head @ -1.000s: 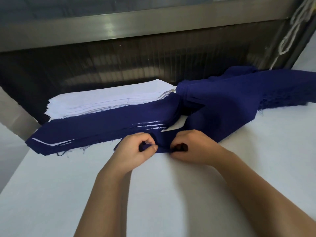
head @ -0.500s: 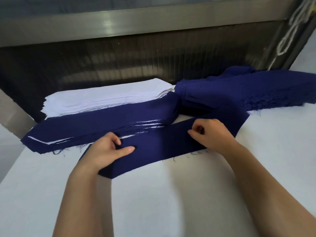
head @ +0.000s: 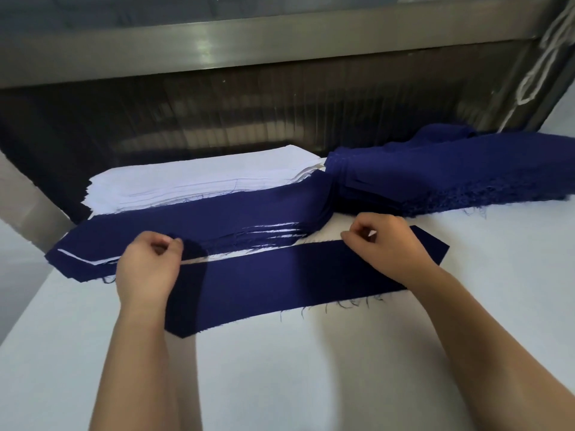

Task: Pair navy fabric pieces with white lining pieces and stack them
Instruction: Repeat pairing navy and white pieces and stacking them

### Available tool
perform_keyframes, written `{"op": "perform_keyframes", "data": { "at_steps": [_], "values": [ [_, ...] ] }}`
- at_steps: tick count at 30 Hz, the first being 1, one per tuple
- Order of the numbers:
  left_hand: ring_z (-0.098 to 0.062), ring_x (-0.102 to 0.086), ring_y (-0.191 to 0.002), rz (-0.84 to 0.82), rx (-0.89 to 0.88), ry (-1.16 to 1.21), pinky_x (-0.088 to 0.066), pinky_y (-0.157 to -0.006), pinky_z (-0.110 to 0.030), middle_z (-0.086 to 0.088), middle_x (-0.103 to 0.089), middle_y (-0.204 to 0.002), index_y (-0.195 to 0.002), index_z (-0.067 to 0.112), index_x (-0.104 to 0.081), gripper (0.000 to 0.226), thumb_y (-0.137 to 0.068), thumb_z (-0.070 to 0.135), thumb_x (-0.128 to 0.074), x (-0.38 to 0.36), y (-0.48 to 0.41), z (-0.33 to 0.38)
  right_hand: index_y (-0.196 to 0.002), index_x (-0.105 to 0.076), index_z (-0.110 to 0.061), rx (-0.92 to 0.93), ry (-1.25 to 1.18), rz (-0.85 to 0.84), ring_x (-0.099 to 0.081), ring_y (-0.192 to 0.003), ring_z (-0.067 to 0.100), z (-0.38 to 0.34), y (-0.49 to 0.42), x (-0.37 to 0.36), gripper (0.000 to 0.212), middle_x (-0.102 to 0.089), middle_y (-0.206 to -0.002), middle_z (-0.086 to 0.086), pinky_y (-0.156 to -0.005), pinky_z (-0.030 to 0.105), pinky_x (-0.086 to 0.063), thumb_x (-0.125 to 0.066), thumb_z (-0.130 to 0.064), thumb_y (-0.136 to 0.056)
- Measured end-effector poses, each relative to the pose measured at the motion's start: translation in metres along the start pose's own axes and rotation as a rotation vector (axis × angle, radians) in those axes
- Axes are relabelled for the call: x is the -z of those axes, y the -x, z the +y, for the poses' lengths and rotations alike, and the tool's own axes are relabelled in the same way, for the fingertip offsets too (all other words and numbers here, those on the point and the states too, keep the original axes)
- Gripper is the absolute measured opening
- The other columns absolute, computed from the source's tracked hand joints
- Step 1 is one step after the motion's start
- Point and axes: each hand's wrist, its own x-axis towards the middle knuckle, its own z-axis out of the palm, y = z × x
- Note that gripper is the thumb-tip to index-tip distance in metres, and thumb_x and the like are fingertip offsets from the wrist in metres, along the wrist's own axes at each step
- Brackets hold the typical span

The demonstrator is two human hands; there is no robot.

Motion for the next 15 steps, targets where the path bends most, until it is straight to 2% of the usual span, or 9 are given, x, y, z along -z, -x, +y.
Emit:
{"op": "perform_keyframes", "data": {
  "at_steps": [2,4,6,8,10,12,15],
  "values": [
    [-0.030,-0.056,-0.093,0.066,-0.043,0.006,-0.041,-0.077,-0.037,-0.006,-0.063,-0.095,-0.094,0.012,-0.063,0.011,-0.090,0.022,-0.059,-0.002,-0.007,0.006,-0.074,-0.060,-0.020,0.050,-0.049,0.028,-0.054,-0.064,0.005,-0.012,-0.008,-0.002,0.014,-0.059,-0.069,-0.010,-0.059,0.014,-0.042,-0.062,-0.023,-0.087],
    [-0.039,-0.051,-0.106,0.107,-0.107,-0.063,-0.040,-0.090,-0.042,-0.015,-0.063,-0.108,-0.102,0.011,-0.065,0.017,-0.090,0.022,-0.058,-0.005,-0.017,0.013,-0.087,-0.064,-0.019,0.084,-0.040,0.006,-0.057,-0.072,0.008,-0.023,-0.023,-0.007,0.005,-0.063,-0.079,-0.007,-0.068,0.025,-0.048,-0.060,-0.021,-0.087],
    [-0.042,-0.043,-0.115,0.139,-0.150,-0.136,-0.034,-0.096,-0.042,-0.018,-0.059,-0.118,-0.109,0.010,-0.065,0.023,-0.091,0.023,-0.057,-0.007,-0.029,0.021,-0.109,-0.065,-0.015,0.108,-0.014,-0.019,-0.058,-0.090,0.015,-0.032,-0.042,-0.014,0.021,-0.064,-0.099,0.000,-0.083,0.030,-0.048,-0.059,-0.017,-0.088],
    [-0.042,-0.038,-0.121,0.133,-0.179,-0.172,-0.031,-0.099,-0.043,-0.018,-0.055,-0.126,-0.116,0.011,-0.062,0.028,-0.092,0.025,-0.055,-0.010,-0.042,0.028,-0.126,-0.057,-0.012,0.122,0.044,-0.032,-0.051,-0.112,0.019,-0.039,-0.064,-0.023,0.036,-0.059,-0.122,0.005,-0.097,0.030,-0.040,-0.056,-0.016,-0.090],
    [-0.040,-0.033,-0.126,0.088,-0.184,-0.221,-0.028,-0.101,-0.044,-0.017,-0.051,-0.132,-0.123,0.013,-0.059,0.034,-0.094,0.029,-0.054,-0.014,-0.055,0.031,-0.134,-0.050,-0.011,0.119,0.102,-0.039,-0.040,-0.128,0.022,-0.044,-0.085,-0.036,0.043,-0.049,-0.137,0.008,-0.107,0.030,-0.030,-0.052,-0.019,-0.092],
    [-0.040,-0.031,-0.129,0.046,-0.190,-0.259,-0.027,-0.103,-0.045,-0.018,-0.049,-0.136,-0.128,0.014,-0.057,0.038,-0.095,0.033,-0.052,-0.018,-0.065,0.031,-0.140,-0.042,-0.012,0.080,0.147,-0.044,-0.026,-0.137,0.024,-0.047,-0.101,-0.050,0.048,-0.035,-0.147,0.010,-0.110,0.029,-0.019,-0.049,-0.022,-0.094],
    [-0.039,-0.029,-0.130,0.015,-0.206,-0.299,-0.026,-0.104,-0.045,-0.018,-0.047,-0.138,-0.130,0.014,-0.056,0.041,-0.096,0.036,-0.049,-0.025,-0.082,0.027,-0.146,-0.029,-0.012,0.063,0.219,-0.052,-0.011,-0.142,0.026,-0.052,-0.125,-0.070,0.054,-0.017,-0.154,0.013,-0.113,0.031,-0.011,-0.044,-0.026,-0.096]
  ]
}}
